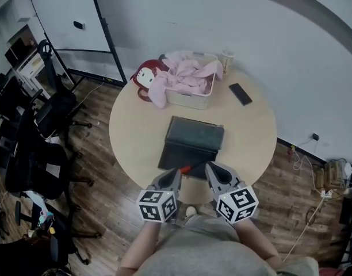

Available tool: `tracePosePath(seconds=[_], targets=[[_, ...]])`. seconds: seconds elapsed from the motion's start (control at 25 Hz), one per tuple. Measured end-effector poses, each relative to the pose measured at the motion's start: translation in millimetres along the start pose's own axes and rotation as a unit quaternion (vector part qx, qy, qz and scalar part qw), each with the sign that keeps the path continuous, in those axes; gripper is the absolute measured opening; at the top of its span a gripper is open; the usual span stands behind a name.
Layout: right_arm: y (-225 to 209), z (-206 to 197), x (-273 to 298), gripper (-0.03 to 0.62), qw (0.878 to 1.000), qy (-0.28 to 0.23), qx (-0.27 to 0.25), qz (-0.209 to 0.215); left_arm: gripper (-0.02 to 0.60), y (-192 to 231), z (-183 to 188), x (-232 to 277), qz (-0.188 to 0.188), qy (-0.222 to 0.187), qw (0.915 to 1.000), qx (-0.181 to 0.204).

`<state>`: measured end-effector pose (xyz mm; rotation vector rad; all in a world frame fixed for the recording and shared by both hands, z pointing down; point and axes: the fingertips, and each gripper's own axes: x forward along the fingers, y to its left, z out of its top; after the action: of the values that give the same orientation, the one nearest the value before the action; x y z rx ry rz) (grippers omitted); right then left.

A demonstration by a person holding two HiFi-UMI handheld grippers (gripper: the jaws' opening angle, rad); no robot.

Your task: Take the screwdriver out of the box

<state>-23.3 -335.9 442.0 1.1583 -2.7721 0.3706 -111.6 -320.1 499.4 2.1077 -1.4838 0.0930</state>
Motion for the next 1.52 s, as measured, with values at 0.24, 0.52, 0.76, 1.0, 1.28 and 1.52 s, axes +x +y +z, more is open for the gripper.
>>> tracePosePath(seconds=[0.24, 0.52, 0.76, 1.0, 1.28, 1.52], targets=[[-23.9, 1.7, 17.6, 0.000, 1.000, 0.002, 0.004, 0.000, 0.005, 10.4, -12.7, 41.3, -0.012, 0.070, 0.9956, 0.061], [-42.1, -3.7, 33.0, 0.000, 1.000, 0.005, 0.009, 0.005, 0.109, 19.5, -51.9, 82.8, -0.049, 0.200, 0.9688, 0.138], [-58.3, -4.5, 39.9, 0.000, 1.000, 0.008, 0.011, 0.003, 0.187, 27.0, -83.6, 117.5, -0.074, 0.297, 0.9251, 0.225], [-76.8, -2.3, 41.4, 0.000, 1.000, 0.007, 0.015, -0.005, 0.200, 28.6, -113.9, 141.3, -0.098, 0.384, 0.8655, 0.306], [-92.4, -3.3, 43.4, 0.000, 1.000, 0.008, 0.027, -0.015, 0.199, 28.8, -140.8, 153.5, -0.110, 0.444, 0.8126, 0.361], [-99.5, -4.6, 40.4, 0.000, 0.999, 0.005, 0.033, -0.024, 0.190, 30.9, -144.8, 155.4, -0.105, 0.453, 0.8027, 0.373]])
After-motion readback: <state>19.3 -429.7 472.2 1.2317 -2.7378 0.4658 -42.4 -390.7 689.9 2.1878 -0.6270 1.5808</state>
